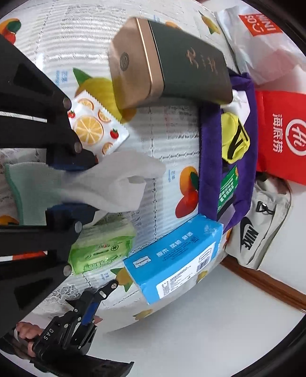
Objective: Organize soft objects
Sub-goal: 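Grasp the white glove by its fingers with the left tool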
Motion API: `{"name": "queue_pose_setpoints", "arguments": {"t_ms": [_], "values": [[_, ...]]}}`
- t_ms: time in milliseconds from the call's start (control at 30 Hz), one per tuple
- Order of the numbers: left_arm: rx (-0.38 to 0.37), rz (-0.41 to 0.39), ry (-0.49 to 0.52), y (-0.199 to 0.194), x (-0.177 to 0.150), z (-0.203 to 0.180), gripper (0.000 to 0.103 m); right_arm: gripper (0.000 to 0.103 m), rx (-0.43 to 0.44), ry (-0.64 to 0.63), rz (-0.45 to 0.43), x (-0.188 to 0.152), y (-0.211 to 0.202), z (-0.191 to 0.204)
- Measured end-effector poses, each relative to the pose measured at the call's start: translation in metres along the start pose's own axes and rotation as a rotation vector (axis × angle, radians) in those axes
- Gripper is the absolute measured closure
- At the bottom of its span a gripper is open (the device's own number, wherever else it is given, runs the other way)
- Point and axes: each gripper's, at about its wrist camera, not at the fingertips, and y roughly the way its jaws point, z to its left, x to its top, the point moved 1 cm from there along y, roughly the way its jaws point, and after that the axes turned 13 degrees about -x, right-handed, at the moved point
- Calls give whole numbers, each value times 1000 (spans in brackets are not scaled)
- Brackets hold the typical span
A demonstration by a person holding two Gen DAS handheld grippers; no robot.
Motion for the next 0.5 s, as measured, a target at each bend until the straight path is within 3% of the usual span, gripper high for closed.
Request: {"name": "queue_pose_setpoints", "arguments": {"t_ms": [500], "values": [[57,-135,-51,-78,-18,15,83,83,-14,3,-68,3,-35,3]]}}
